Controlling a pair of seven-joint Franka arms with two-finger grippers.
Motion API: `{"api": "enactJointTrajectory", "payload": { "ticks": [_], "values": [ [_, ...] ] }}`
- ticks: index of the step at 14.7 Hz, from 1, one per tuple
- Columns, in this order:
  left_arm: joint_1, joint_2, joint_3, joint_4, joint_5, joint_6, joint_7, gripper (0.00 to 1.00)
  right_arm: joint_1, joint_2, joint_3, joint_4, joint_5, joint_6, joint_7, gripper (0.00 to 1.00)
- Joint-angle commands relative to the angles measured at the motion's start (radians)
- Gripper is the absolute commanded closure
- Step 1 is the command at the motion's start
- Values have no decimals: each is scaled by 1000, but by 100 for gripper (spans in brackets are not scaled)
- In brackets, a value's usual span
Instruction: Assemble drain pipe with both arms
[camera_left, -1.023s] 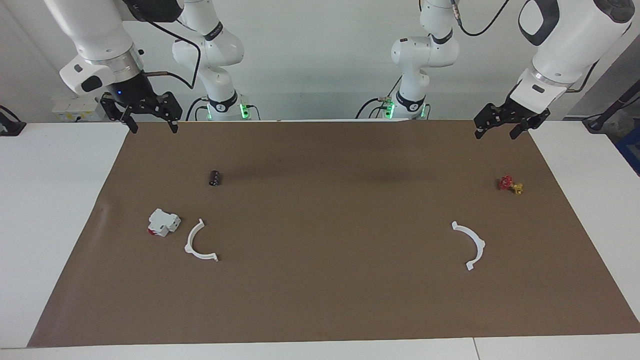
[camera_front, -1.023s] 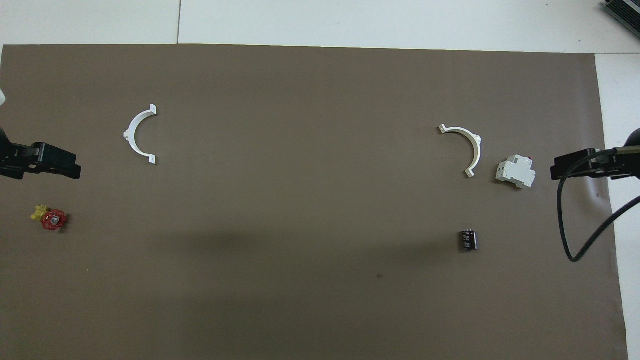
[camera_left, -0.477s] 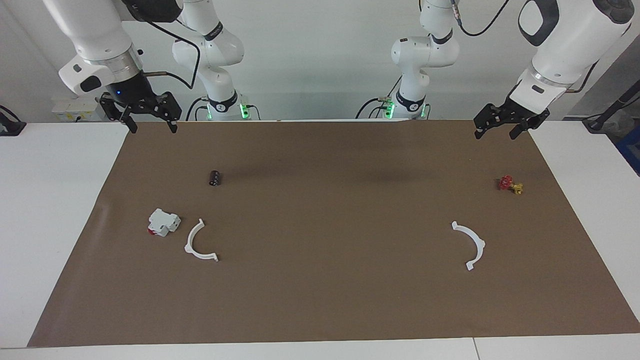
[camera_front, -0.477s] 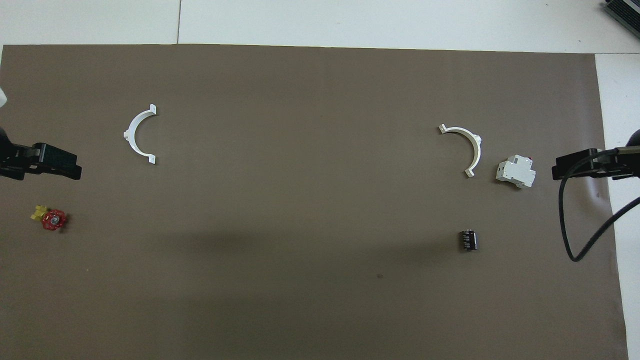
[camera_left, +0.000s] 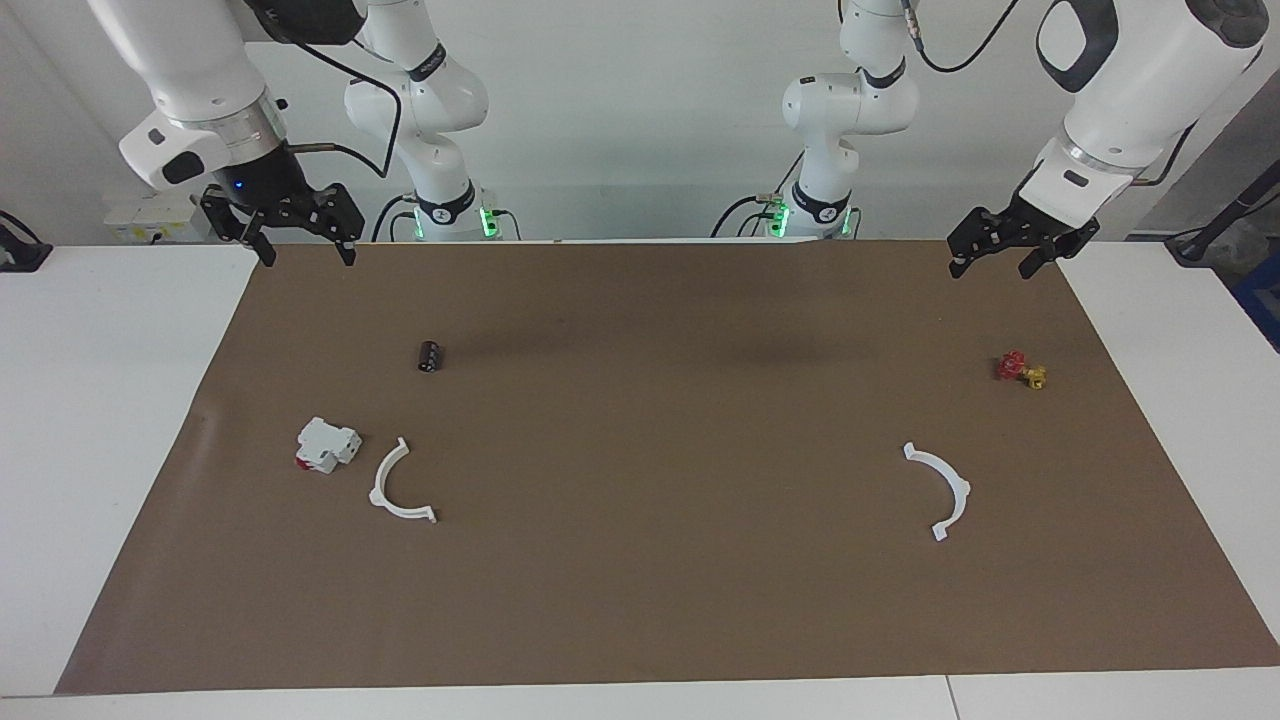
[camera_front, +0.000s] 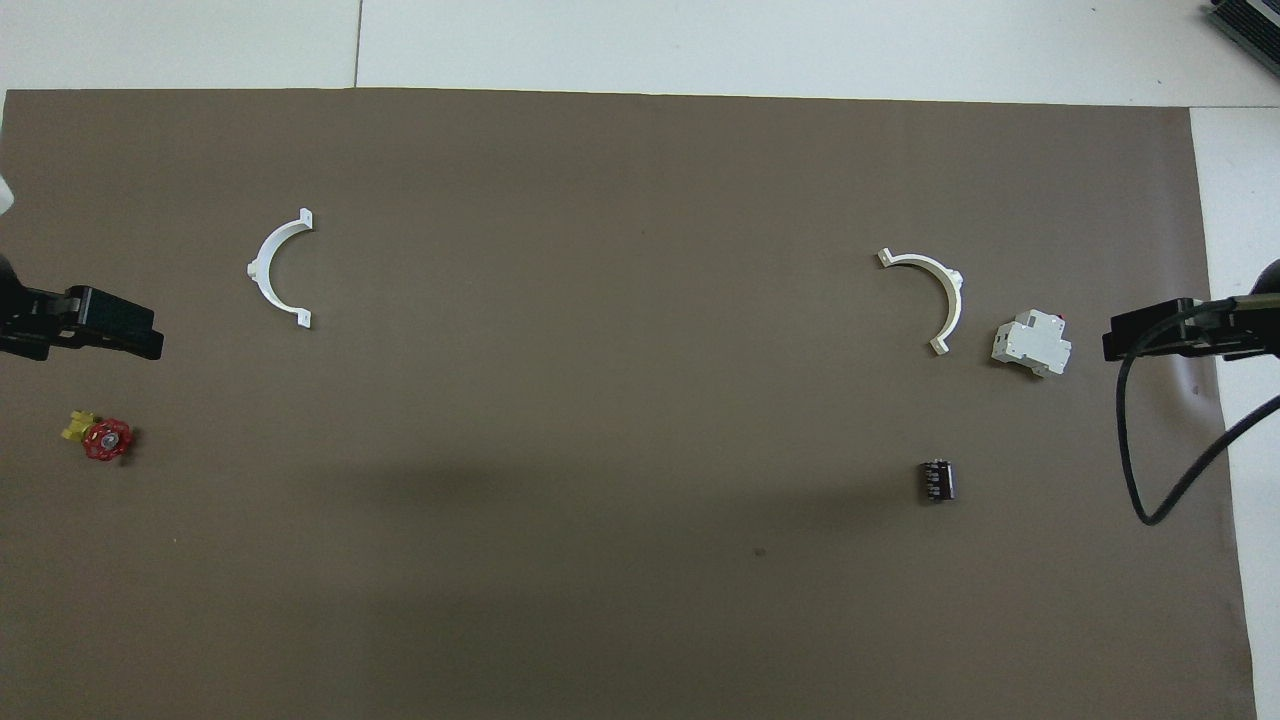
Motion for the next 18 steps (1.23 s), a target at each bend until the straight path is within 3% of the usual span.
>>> {"api": "enactJointTrajectory", "payload": {
  "ticks": [1,5,8,12,15,18],
  "values": [
    [6,-11,-2,-9,-6,-8,2,0,-18,13,5,-19,19,45,-23,0],
    [5,-11,-4,-12,-6,-4,2,0,-18,137,5,-19,40,220,-44,0],
    [-1,-12,-4,-12,-6,-2,7,0,-12,255,5,-19,77,378,-184,0],
    [-3,-9,-4,-14,-7,47,13,0,-9,409,5,-48,93,608,-488,0],
    [-7,-3,-5,-63,-13,129,13,6,-32,444,6,-141,112,749,-737,0],
    [-9,44,-5,-93,-17,215,13,10,-46,510,5,-159,214,826,-880,0]
  ]
}}
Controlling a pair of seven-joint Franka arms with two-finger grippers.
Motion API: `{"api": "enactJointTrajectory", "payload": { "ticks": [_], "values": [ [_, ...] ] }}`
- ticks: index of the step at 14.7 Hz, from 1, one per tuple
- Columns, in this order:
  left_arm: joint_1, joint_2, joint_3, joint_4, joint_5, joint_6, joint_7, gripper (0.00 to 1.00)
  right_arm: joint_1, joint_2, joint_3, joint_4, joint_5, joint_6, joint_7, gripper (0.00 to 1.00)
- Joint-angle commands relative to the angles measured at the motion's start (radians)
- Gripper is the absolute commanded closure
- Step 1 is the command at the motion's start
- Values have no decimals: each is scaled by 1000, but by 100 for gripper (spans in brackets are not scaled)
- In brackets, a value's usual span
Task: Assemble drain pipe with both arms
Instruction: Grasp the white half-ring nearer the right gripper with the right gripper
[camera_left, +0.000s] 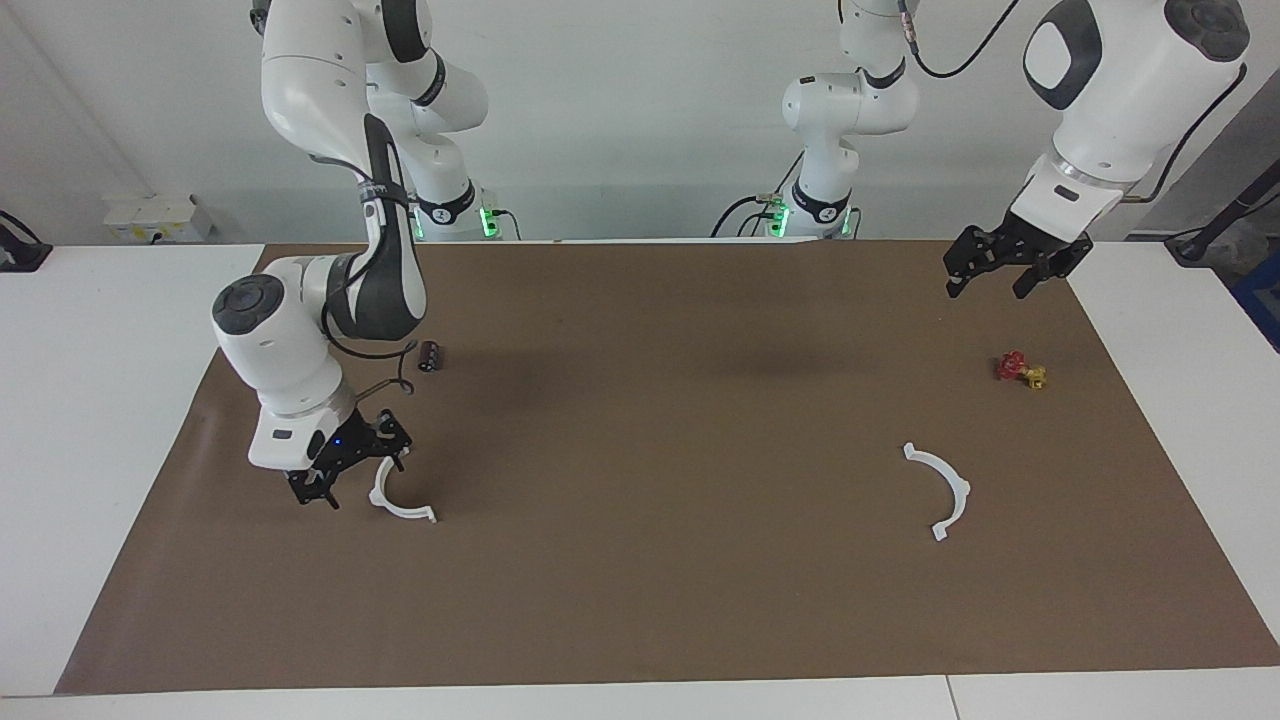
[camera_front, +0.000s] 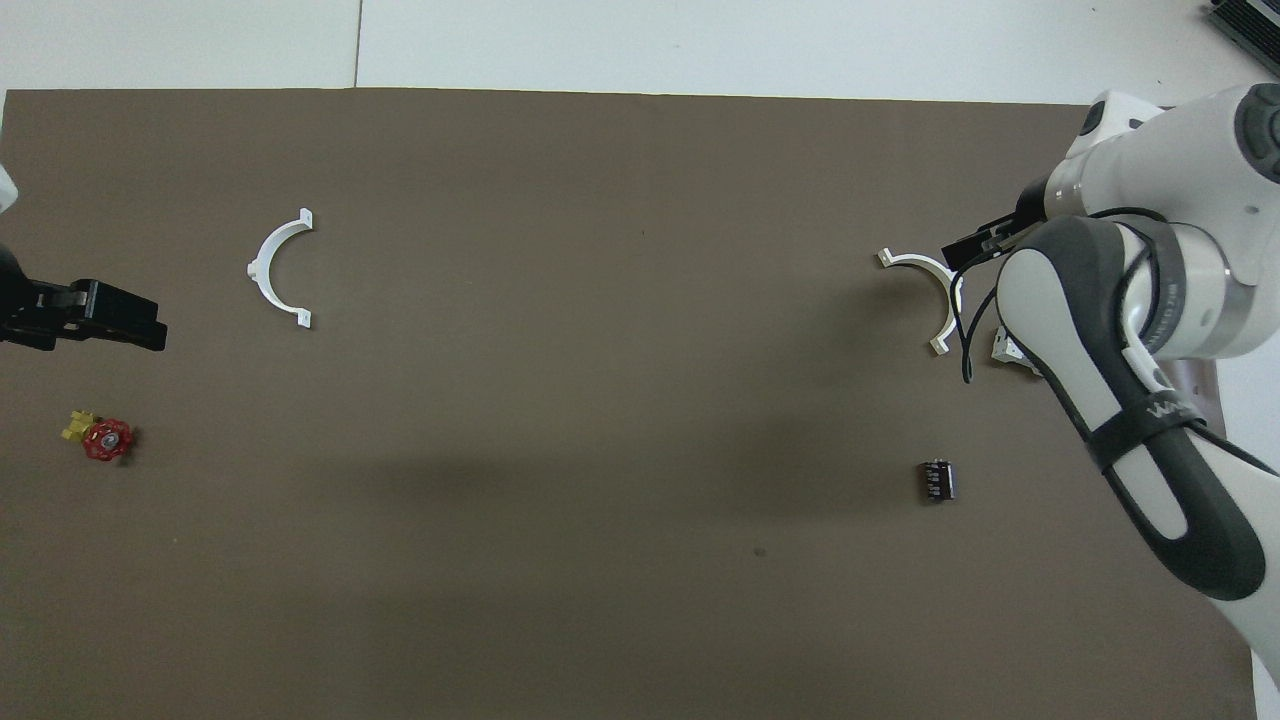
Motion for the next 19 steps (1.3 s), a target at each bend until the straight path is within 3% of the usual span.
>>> {"api": "enactJointTrajectory", "payload": {
  "ticks": [1,4,6,7,9,11,14,19],
  "values": [
    [-5,53,4,-35,-16,103,11,10,-15,26,9,-28,66,58,-94,0],
    [-5,138,4,-27,-15,206,11,10,-9,26,9,-82,66,116,-99,2],
    [0,179,4,-29,-15,292,12,8,-9,26,7,-112,66,168,-104,12],
    [3,202,4,-27,-12,310,14,7,-9,26,7,-114,63,170,-104,25],
    [9,266,6,-16,-6,356,18,7,-9,33,5,-114,57,173,-101,81],
    [16,317,6,-7,-3,409,20,7,-12,36,5,-116,55,179,-101,98],
    [35,406,6,23,-1,449,20,8,-5,36,4,-113,54,161,-8,100],
    [58,471,4,22,-10,516,23,8,7,-9,-1,-44,40,22,154,100]
  ]
}}
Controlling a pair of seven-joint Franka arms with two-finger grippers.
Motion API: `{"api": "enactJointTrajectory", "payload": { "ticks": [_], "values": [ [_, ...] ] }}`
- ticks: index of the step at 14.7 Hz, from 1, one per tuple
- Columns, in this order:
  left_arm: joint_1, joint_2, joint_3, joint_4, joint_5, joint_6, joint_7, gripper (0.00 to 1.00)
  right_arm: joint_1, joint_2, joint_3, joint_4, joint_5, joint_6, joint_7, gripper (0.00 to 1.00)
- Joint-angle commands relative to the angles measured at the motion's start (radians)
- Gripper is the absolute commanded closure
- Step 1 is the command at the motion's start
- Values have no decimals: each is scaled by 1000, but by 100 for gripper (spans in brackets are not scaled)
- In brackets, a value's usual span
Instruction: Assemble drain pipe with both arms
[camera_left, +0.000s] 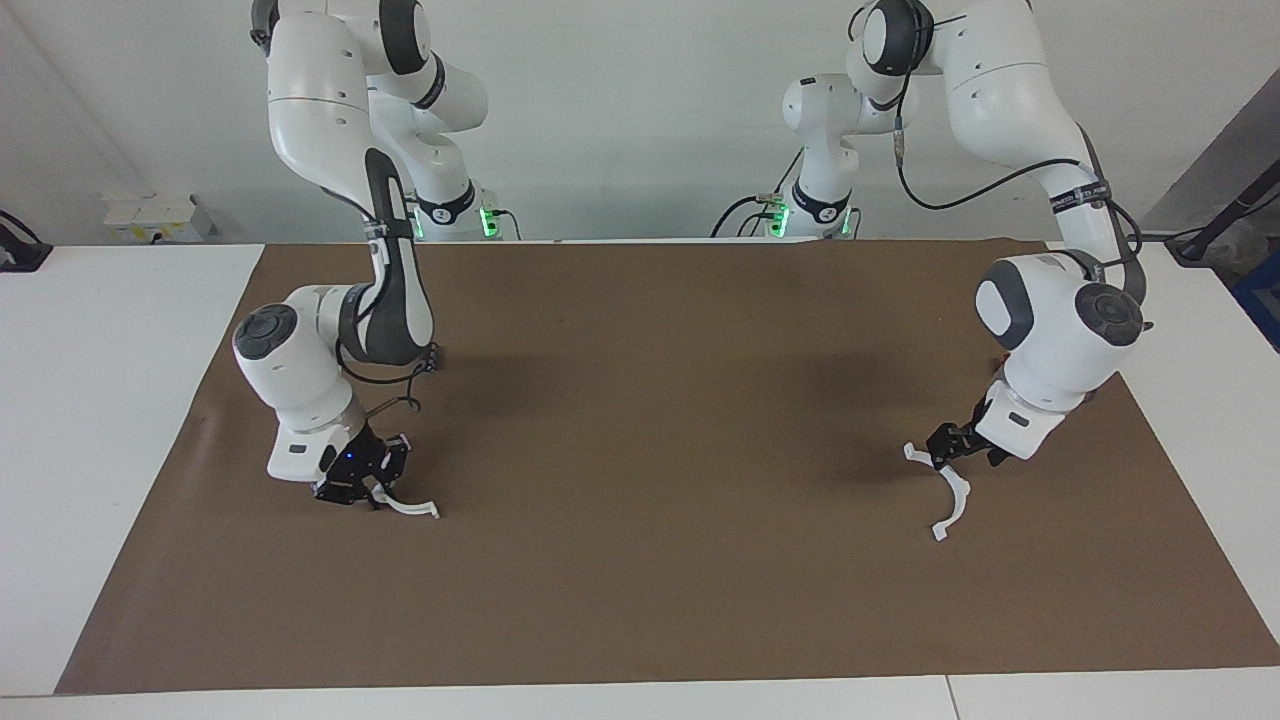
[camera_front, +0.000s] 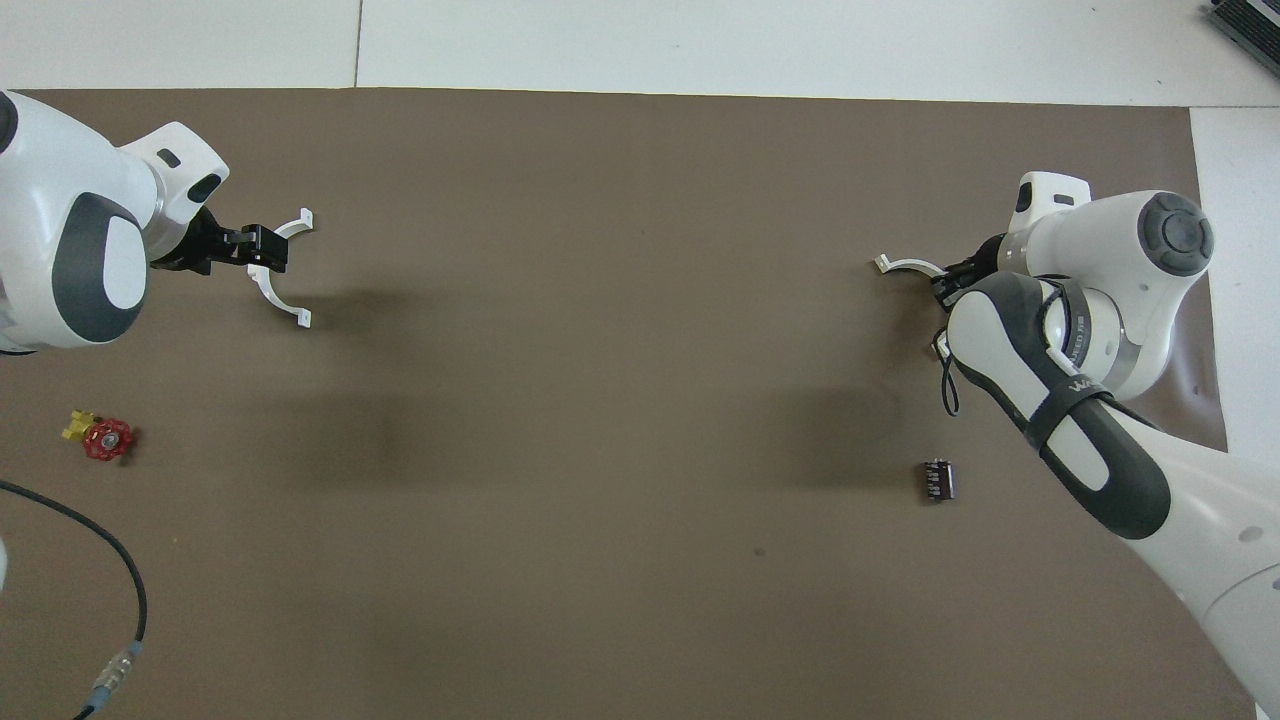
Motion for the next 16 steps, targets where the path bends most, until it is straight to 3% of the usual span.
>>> {"api": "enactJointTrajectory", "payload": {
  "ticks": [1,5,8,13,16],
  "values": [
    [28,41,-4,27,-10,31,28,7,29,-41,-6,56,-27,-128,124,100],
    [43,86,-11,39,-20,70,37,8,154,-107,-5,72,-129,-231,468,100],
    [37,103,-13,39,-30,98,37,9,261,-139,-5,72,-139,-283,677,100],
    [34,101,-13,32,-43,103,60,14,441,-141,0,53,-157,-254,968,100],
    [40,100,-14,33,-72,89,60,27,513,-114,1,50,-157,-189,1014,100]
  ]
}}
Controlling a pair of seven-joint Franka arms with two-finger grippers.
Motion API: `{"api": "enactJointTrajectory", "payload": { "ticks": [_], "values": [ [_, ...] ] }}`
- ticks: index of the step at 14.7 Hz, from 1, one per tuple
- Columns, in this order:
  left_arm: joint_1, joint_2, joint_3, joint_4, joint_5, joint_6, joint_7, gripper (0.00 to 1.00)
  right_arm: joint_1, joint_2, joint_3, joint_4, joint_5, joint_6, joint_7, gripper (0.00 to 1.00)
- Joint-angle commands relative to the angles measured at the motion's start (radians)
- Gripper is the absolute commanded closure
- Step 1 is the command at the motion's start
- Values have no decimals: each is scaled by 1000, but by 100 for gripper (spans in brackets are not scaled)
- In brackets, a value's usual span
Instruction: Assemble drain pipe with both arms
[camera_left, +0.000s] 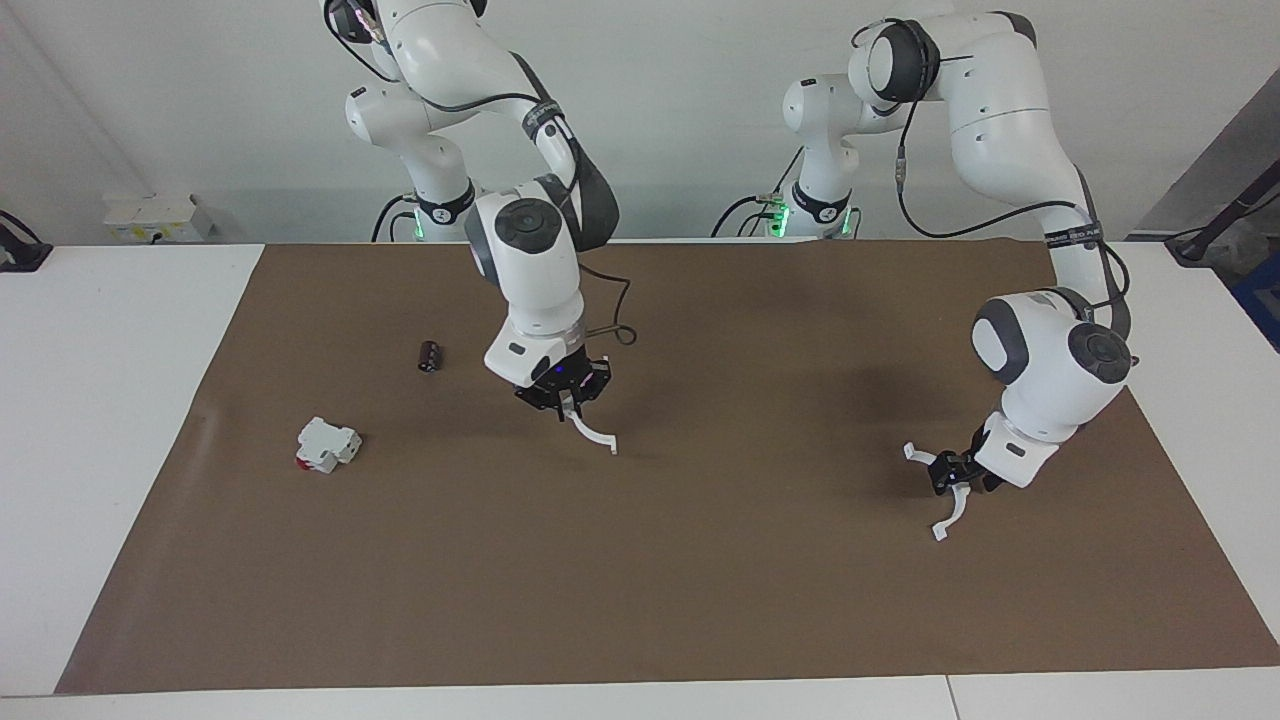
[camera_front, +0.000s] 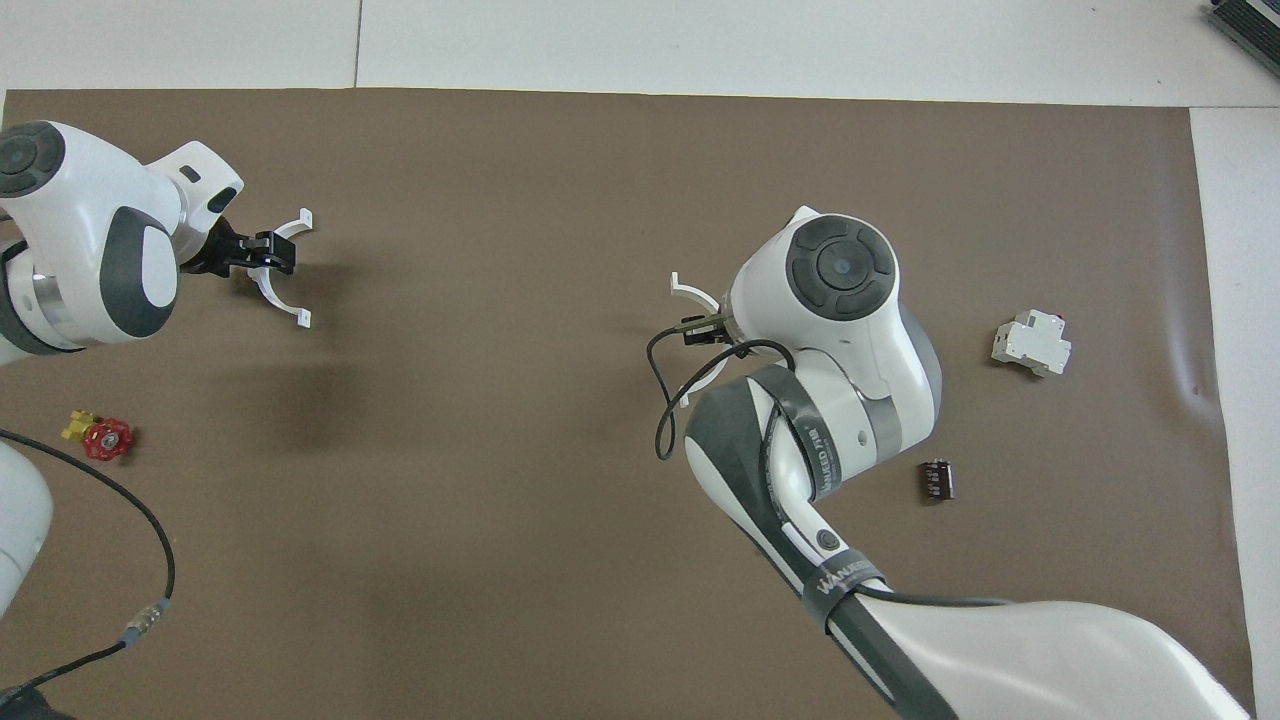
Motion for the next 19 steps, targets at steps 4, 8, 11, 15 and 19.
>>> {"api": "enactJointTrajectory", "payload": {
  "ticks": [4,8,11,15,19],
  "values": [
    [8,3,-1,15,-56,-11,36,46,99,55,-2,-20,-53,81,69,100],
    [9,-10,1,13,-56,-49,54,89,153,98,-2,-30,-89,164,284,100],
    [-1,-35,4,15,-56,-69,53,100,157,103,-3,-60,-100,207,316,100],
    [-26,-131,8,-62,-53,-69,50,100,173,106,-3,-96,-120,255,342,100],
    [-79,-208,10,-148,-42,-71,-25,100,171,104,0,-117,-220,259,338,100]
  ]
}}
